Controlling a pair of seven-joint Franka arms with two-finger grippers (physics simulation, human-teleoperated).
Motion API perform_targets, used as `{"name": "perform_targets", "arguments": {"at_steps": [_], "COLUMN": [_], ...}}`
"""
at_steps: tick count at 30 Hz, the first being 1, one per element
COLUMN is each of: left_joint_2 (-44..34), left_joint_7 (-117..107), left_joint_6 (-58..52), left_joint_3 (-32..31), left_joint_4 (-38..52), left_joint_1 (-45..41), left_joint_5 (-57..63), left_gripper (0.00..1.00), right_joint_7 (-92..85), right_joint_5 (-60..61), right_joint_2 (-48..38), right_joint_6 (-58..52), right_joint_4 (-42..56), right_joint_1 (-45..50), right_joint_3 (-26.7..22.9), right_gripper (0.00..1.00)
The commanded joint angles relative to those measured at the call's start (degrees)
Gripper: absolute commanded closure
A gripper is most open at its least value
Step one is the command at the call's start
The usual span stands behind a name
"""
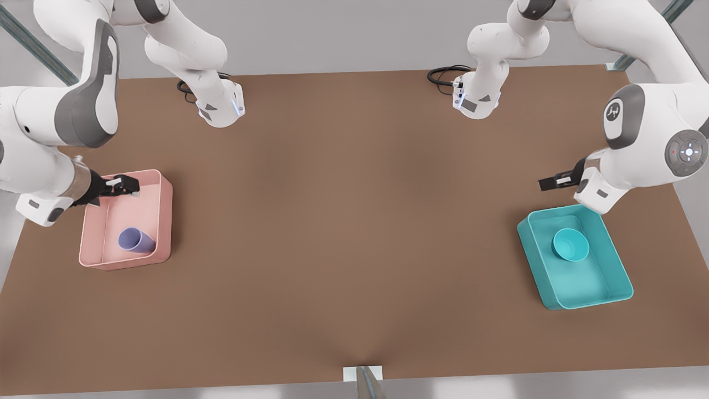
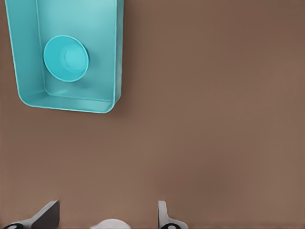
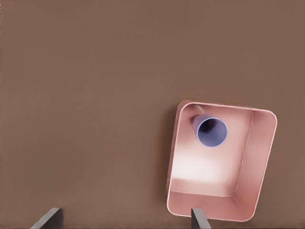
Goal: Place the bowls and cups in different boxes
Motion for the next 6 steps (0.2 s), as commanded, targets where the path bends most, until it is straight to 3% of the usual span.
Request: {"name": "perform_targets", "arguments": {"at_steps": [1,6], "left_joint_2": [-0.23,-0.23], "left_joint_7": [-0.01,-0.10], "left_joint_6": [-1.58,-3.96], "left_joint_3": [0.08,-0.18], "left_joint_4": [0.47,0.47], "left_joint_1": [-0.02,0.07], "left_joint_5": [0.08,-0.01], "left_gripper": [0.00,0.00], "right_joint_7": [15.51,15.95], "right_joint_5": [0.81,2.65], "right_joint_2": [-0.06,0.03], "right_joint_6": [-2.85,-2.85], "right_joint_4": [0.12,0.82], "right_joint_1": [-0.11,-0.02], "right_joint_3": [-0.32,-0.32], "right_gripper": [0.00,0.00]}}
